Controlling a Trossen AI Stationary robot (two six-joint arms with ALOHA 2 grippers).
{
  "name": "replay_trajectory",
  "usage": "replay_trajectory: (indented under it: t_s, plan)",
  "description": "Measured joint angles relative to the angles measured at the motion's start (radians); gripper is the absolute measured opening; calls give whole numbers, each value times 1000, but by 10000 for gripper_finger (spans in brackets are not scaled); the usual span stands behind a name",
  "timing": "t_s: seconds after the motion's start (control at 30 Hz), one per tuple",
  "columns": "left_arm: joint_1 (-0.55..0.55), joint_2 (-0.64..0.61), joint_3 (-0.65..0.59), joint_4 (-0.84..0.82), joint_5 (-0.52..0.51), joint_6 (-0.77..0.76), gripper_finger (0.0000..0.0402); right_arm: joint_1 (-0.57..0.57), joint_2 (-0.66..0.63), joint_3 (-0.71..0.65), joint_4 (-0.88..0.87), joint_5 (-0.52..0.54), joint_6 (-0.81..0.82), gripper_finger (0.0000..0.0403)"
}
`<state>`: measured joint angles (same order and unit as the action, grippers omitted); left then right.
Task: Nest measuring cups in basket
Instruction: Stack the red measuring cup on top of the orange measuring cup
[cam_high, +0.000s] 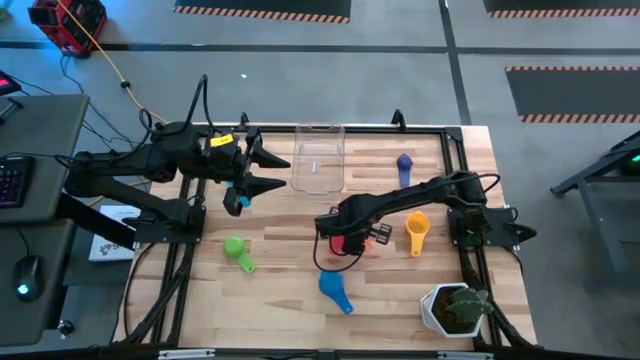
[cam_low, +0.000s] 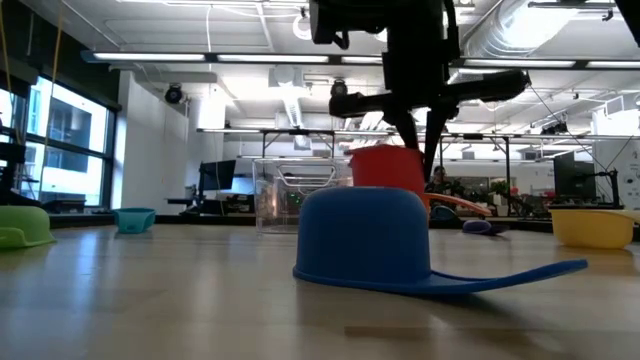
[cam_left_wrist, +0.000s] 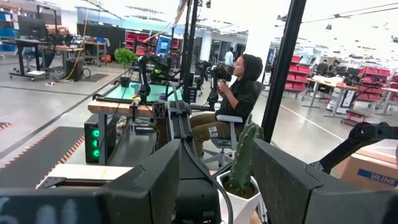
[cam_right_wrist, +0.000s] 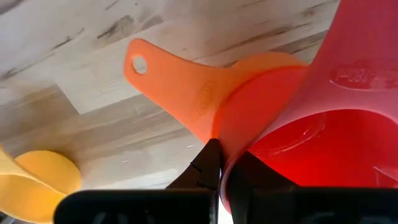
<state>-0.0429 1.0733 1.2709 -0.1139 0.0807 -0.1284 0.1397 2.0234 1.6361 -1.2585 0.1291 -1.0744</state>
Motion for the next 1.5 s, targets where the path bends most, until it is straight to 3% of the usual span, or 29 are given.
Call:
replay_trajectory:
  t_s: [0.37, 0.7, 0.87, 1.0, 1.13, 1.23, 1.4, 1.5]
  plan:
    - [0, 0, 0, 1, 0, 0, 186, -9, -1, 0, 21, -43, 104, 6]
    - [0, 0, 0, -1, 1, 18, 186, -9, -1, 0, 21, 8, 124, 131]
    - [0, 0, 0, -2, 1, 26, 186, -8, -1, 39, -50, 24, 100, 160]
    - [0, -1, 0, -18, 2, 26, 186, -15, -3, 104, -126, -16, 204, 138]
    - [0, -8, 2, -91, 2, 26, 186, -52, -53, 71, -158, -167, 394, 60]
    - [0, -7, 1, -181, 3, 27, 185, -84, -127, -77, -115, -232, 518, 11]
    - [-24, 27, -65, -201, 2, 21, 151, -94, -328, -423, 193, -327, 779, 3]
    - [-47, 53, -197, -77, -3, -37, 106, -91, -440, -592, 427, -338, 989, 3]
